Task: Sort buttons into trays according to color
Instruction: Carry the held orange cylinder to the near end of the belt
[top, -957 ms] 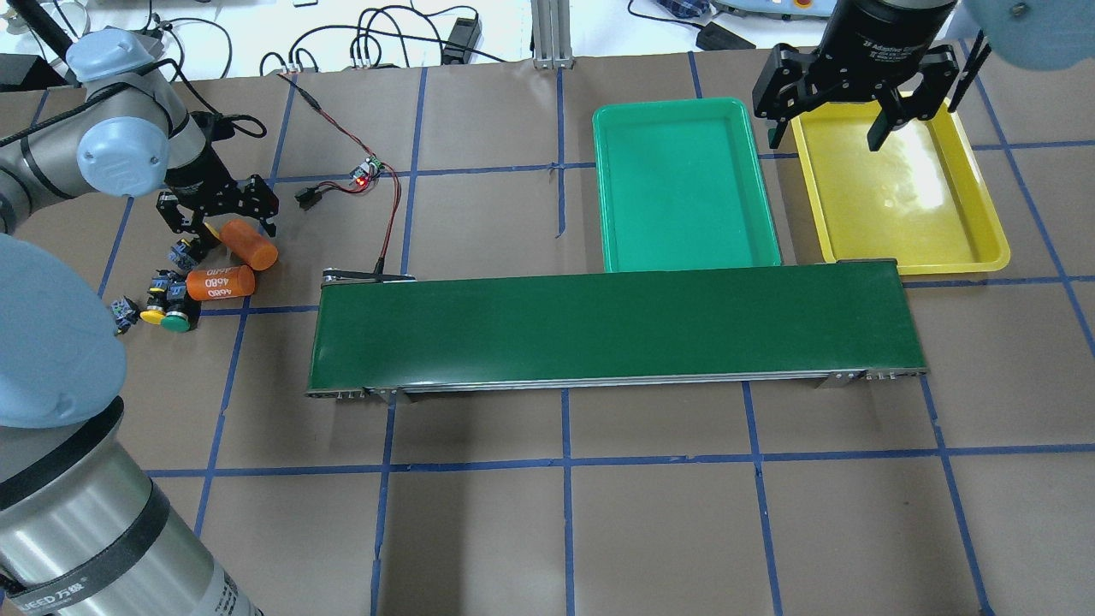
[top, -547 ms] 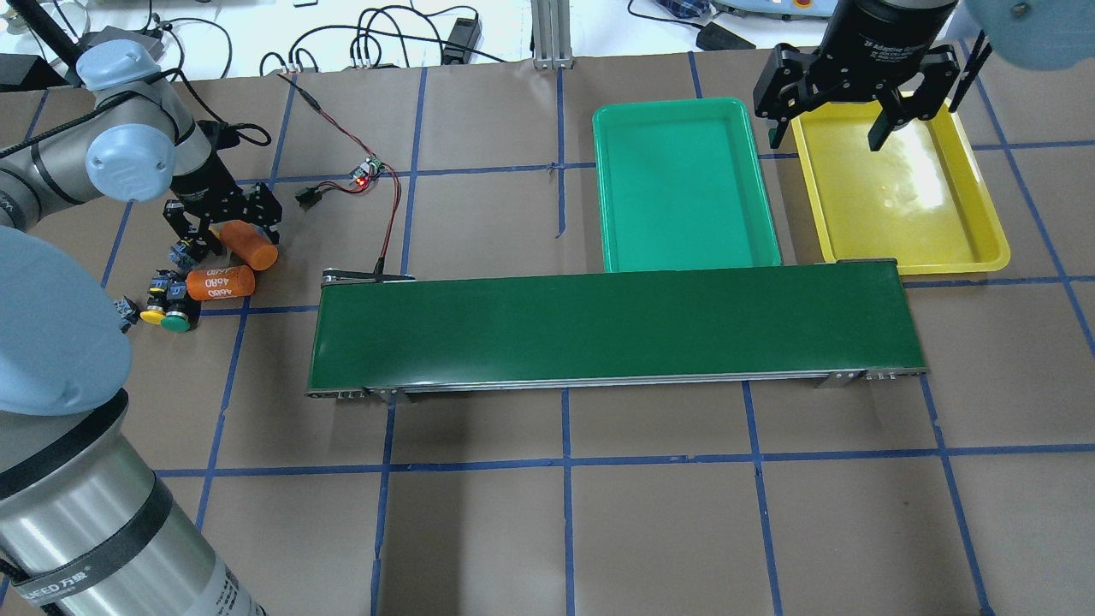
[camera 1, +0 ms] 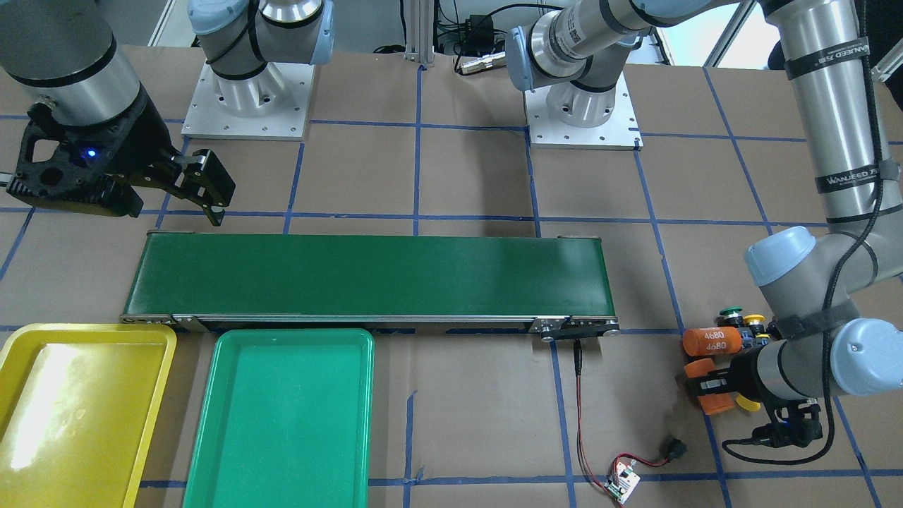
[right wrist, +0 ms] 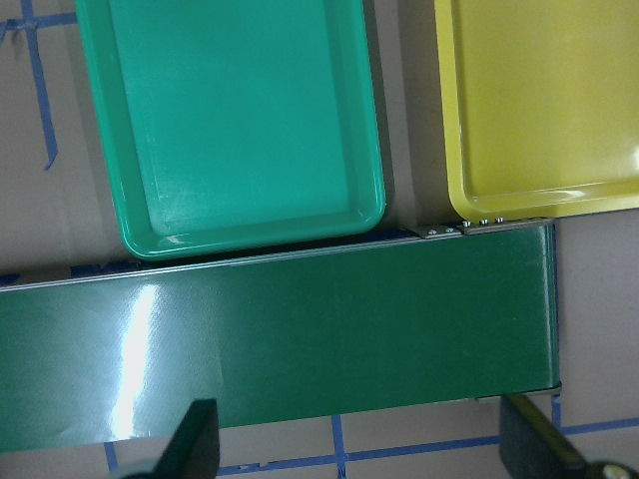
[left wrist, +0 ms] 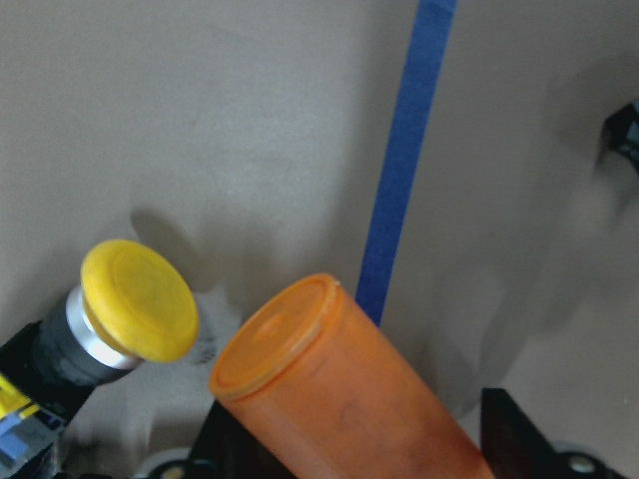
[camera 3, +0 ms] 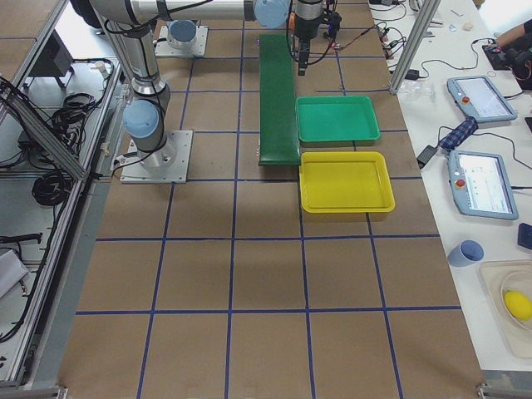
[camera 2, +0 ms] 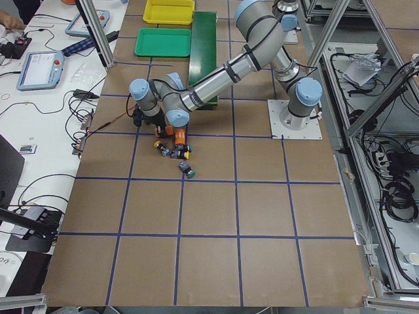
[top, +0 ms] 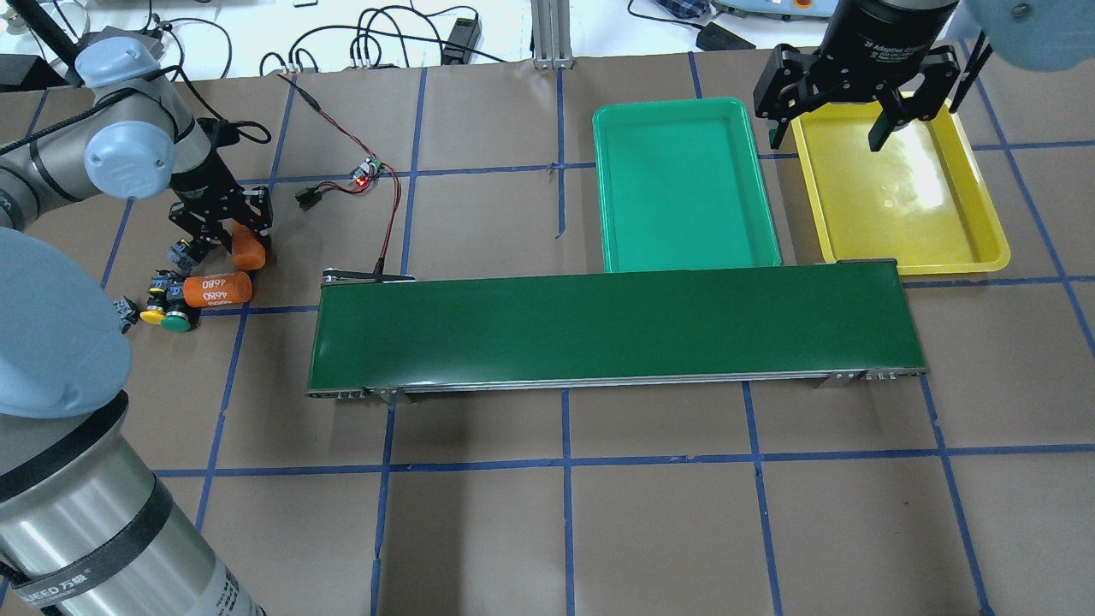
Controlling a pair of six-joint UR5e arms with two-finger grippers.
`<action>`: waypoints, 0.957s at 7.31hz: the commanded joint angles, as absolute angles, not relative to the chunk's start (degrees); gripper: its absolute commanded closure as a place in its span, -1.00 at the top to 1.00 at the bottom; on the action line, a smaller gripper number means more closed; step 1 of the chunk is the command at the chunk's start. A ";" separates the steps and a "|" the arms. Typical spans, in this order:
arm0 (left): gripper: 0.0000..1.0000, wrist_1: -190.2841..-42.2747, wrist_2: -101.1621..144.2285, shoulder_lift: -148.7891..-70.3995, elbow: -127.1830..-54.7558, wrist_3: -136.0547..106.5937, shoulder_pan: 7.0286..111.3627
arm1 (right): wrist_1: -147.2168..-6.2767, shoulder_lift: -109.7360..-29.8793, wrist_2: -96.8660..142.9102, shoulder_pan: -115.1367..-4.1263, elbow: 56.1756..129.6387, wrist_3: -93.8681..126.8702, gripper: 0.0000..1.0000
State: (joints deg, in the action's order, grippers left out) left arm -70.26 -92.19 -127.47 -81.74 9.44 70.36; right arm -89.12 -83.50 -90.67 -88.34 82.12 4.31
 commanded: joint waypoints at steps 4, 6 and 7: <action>-0.81 -82.30 -90.61 -115.70 -83.22 18.26 80.03 | -89.21 -83.58 -90.70 -88.50 82.09 4.31 1.00; -0.81 -86.57 -90.88 -109.10 -87.51 32.69 85.41 | -89.21 -83.58 -90.70 -88.42 82.09 4.31 1.00; -0.81 -86.49 -91.49 -106.72 -91.80 37.48 87.17 | -89.21 -83.58 -90.70 -88.42 82.09 4.31 1.00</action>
